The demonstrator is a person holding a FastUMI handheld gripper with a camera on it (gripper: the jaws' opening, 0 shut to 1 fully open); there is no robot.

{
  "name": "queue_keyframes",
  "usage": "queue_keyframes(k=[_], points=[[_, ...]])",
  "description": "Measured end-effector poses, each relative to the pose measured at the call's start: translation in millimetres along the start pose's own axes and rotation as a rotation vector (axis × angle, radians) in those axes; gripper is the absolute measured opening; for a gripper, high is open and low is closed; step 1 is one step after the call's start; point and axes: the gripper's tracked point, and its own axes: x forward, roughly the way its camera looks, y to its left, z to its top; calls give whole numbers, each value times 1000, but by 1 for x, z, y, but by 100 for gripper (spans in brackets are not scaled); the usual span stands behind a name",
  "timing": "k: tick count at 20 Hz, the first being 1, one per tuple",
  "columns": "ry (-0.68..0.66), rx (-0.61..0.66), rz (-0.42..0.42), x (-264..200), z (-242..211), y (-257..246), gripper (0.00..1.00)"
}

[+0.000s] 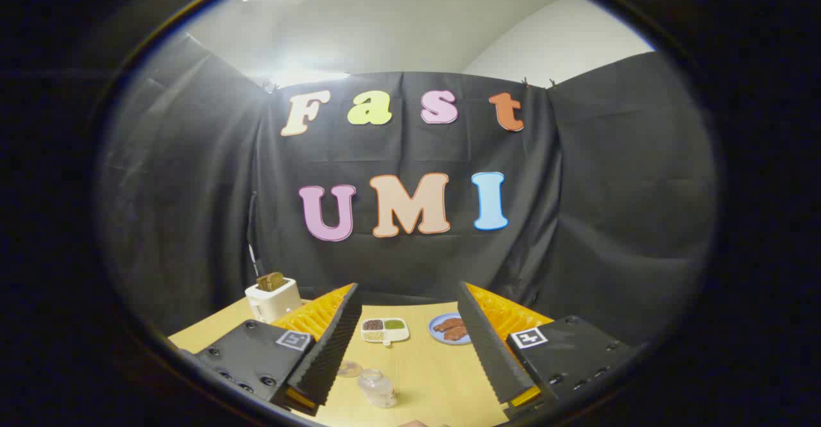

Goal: Take the bottle from table, then pour the juice into the cup, finally place the bottle on the coaster

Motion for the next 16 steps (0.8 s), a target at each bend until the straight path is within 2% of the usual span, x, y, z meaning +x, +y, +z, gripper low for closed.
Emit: queue_keyframes(k=[3, 7, 16], points=[[-12, -35, -8, 5, 5, 7, 96], [-12, 16, 33, 10, 8, 27, 96], [-27, 45, 3, 23, 9, 13, 96]])
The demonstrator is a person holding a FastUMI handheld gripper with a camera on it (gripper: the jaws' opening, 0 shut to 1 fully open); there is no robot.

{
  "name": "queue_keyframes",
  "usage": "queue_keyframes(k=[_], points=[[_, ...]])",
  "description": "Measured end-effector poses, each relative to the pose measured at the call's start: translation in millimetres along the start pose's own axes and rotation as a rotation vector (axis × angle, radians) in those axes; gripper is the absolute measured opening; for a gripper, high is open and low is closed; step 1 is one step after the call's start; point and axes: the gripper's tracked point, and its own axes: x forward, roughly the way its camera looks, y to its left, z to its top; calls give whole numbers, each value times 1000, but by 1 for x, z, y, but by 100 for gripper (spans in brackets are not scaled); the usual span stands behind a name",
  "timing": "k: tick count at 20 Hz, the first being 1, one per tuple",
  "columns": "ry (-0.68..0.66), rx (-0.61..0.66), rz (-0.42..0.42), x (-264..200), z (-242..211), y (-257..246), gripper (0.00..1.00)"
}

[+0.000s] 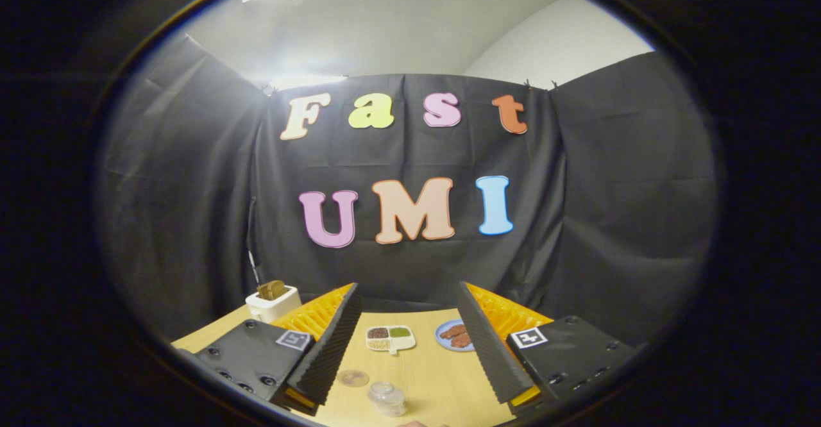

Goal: Take the bottle from table, then pour the juice into the cup, finally place the bottle on the coaster

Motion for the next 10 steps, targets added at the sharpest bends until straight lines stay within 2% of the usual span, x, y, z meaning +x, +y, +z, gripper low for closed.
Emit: queue_keyframes(k=[6, 10], points=[[3, 67, 49, -2, -27, 4, 96], [-3, 63, 90, -11, -56, 15, 96]])
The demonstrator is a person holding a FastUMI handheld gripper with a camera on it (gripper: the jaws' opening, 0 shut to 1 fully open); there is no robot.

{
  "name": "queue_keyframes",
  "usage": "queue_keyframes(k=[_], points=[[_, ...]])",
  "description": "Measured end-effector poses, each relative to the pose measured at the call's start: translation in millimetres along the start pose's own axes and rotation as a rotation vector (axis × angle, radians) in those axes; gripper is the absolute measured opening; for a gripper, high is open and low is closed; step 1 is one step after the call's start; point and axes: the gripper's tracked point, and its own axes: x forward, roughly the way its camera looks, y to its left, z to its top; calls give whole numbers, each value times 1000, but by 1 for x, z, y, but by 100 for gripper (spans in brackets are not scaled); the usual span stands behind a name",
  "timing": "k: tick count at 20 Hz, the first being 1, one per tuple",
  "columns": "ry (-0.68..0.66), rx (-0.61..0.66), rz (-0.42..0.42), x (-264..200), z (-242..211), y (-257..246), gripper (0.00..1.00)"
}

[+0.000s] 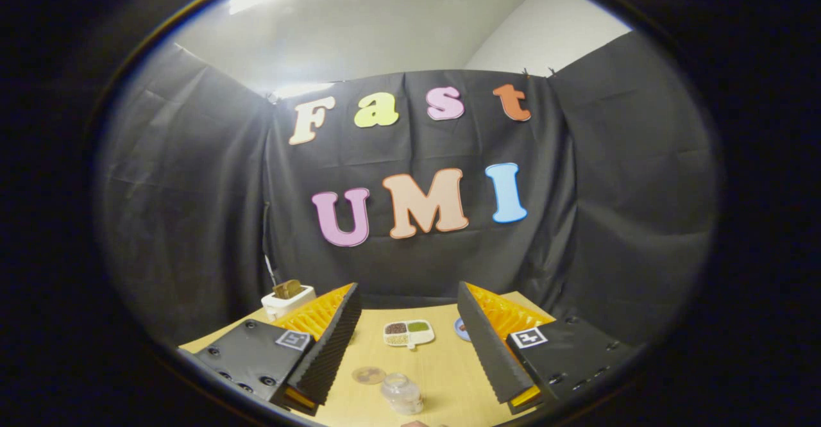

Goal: Take the bottle from table, then pour the juice into the cup, finally place the bottle on the coaster

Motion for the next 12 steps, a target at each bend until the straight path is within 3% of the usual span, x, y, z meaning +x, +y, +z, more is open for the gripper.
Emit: queue_keyframes(k=[12], points=[[63, -35, 110, -42, -128, 41, 96]])
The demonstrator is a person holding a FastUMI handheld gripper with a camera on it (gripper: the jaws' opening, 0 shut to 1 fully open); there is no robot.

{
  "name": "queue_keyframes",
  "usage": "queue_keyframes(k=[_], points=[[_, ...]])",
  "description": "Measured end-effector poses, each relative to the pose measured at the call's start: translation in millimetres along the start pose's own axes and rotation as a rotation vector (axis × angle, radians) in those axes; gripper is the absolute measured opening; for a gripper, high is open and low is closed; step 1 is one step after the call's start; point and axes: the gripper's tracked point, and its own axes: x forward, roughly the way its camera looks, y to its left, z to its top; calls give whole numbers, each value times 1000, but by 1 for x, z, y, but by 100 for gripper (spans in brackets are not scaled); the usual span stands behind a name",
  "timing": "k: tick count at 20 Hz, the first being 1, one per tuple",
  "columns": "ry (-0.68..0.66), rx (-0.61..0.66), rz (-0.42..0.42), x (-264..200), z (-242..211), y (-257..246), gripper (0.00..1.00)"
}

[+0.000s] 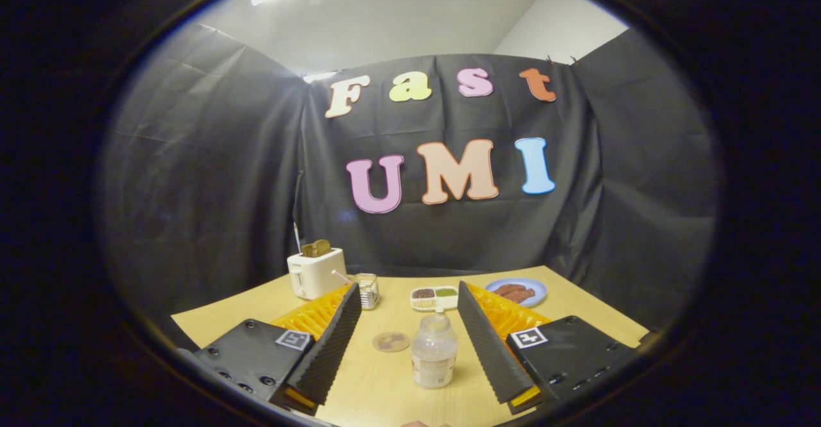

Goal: Take the bottle from table, then pour the juice into the cup, finally place the bottle on the coaster

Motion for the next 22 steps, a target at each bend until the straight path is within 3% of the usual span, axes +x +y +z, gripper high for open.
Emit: queue_keyframes(k=[8, 22], points=[[60, -68, -40, -3, -78, -7, 96], [231, -9, -94, 39, -180, -30, 97]])
